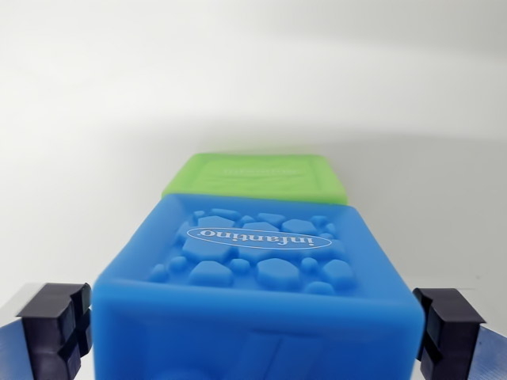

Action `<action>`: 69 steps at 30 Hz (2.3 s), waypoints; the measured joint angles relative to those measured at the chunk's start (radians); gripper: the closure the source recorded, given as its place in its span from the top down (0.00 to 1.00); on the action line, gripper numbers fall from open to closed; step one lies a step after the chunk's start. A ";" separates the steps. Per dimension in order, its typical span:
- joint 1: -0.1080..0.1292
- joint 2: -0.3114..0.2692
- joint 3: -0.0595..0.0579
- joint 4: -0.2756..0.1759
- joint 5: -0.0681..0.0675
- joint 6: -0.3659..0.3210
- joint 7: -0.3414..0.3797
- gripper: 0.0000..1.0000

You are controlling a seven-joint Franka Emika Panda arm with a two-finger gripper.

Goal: Stack cube

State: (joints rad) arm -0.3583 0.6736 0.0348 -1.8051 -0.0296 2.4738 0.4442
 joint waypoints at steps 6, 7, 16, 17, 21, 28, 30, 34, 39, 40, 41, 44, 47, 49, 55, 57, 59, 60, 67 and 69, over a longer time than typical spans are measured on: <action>0.000 0.000 0.000 0.000 0.000 0.000 0.000 1.00; 0.000 0.000 0.000 0.000 0.000 0.000 0.000 1.00; 0.000 -0.008 0.000 -0.001 0.000 -0.005 0.000 1.00; 0.000 -0.012 0.000 -0.001 0.000 -0.008 0.000 1.00; 0.000 -0.026 0.000 -0.003 0.000 -0.020 0.000 1.00; 0.000 -0.058 0.000 -0.006 0.000 -0.048 0.000 1.00; 0.000 -0.070 0.000 -0.007 0.001 -0.058 0.000 1.00; 0.000 -0.093 0.000 -0.008 0.001 -0.080 0.000 1.00; 0.000 -0.128 0.001 -0.009 0.002 -0.115 0.000 1.00; 0.000 -0.136 0.001 -0.009 0.002 -0.122 0.000 1.00; 0.000 -0.143 0.001 -0.009 0.002 -0.129 0.000 1.00; 0.000 -0.164 0.001 -0.007 0.003 -0.151 0.000 1.00; 0.000 -0.181 0.001 -0.005 0.004 -0.170 0.000 1.00; 0.000 -0.193 0.002 -0.002 0.004 -0.186 -0.001 1.00; 0.000 -0.232 0.002 0.011 0.005 -0.237 -0.002 1.00; 0.000 -0.244 0.002 0.018 0.006 -0.255 -0.002 1.00; 0.000 -0.253 0.002 0.023 0.007 -0.270 -0.002 1.00; 0.000 -0.258 0.002 0.027 0.007 -0.279 -0.003 1.00; 0.000 -0.294 0.002 0.056 0.009 -0.344 -0.005 1.00; 0.000 -0.304 0.002 0.066 0.010 -0.362 -0.005 1.00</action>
State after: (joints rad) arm -0.3584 0.3698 0.0369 -1.7394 -0.0199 2.1116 0.4392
